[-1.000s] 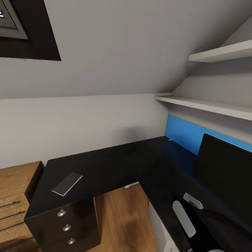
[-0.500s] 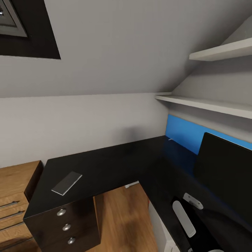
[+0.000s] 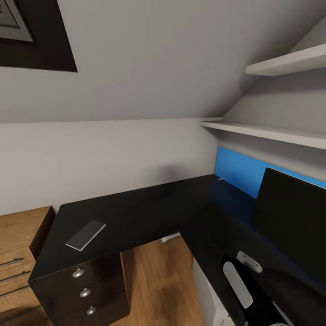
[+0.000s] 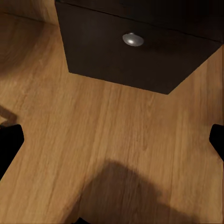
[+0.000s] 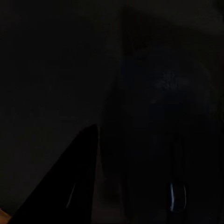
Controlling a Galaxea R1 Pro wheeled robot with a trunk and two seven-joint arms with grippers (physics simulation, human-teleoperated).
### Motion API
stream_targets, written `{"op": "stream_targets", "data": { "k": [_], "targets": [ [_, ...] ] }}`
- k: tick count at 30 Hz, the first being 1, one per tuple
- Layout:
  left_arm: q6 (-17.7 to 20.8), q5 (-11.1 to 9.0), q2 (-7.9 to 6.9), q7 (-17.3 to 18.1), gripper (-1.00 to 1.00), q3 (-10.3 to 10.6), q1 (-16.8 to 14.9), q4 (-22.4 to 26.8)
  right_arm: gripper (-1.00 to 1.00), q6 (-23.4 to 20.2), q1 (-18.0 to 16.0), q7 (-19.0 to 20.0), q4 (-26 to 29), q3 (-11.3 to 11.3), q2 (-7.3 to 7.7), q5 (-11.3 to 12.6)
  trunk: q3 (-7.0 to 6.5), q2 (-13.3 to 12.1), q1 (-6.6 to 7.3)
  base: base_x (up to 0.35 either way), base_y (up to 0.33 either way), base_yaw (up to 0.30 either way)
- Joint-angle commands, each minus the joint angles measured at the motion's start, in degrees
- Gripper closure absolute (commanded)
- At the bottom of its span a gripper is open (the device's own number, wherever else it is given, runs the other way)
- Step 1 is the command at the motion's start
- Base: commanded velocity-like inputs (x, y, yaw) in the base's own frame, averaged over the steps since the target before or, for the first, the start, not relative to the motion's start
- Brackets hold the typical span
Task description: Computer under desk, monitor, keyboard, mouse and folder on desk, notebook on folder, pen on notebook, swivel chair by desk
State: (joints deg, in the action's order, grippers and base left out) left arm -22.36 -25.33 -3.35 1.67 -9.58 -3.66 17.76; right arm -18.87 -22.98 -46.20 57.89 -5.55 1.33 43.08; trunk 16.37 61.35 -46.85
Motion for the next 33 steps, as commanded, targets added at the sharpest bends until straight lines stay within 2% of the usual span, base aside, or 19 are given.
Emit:
{"op": "stream_targets", "data": {
  "k": [1,10,16,29,33],
  "targets": [
    [-0.1,-0.5,0.0,0.2,-1.0,-0.1,0.0,0.3,1.0,-0.3,0.0,-0.3,-0.1,-0.2,0.07,0.2,0.26,0.5,-0.23,0.0,0.0,0.0],
    [-0.1,-0.5,-0.05,0.2,-1.0,-0.9,0.0,1.5,1.0,0.1,0.0,0.0,-1.0,0.0,0.07,0.2,1.88,4.1,-2.21,0.0,0.0,0.0],
    [-0.1,-0.5,-0.07,0.2,-1.0,-1.0,0.0,1.5,1.0,2.8,0.0,0.0,-1.1,-0.2,0.07,0.2,2.95,6.5,-3.52,0.0,0.0,0.0],
    [-0.2,-0.4,-0.14,0.3,-1.0,-0.9,0.0,1.4,1.0,3.4,0.0,-0.1,-1.1,-0.3,0.07,0.2,2.95,6.5,-3.52,-0.001,0.0,0.0],
    [-0.1,-0.3,-0.29,0.3,-1.0,-0.9,0.0,1.4,1.0,3.4,0.0,-0.1,-1.1,-0.3,0.07,0.2,2.95,6.5,-3.52,-0.176,0.0,0.0]
  ]
}}
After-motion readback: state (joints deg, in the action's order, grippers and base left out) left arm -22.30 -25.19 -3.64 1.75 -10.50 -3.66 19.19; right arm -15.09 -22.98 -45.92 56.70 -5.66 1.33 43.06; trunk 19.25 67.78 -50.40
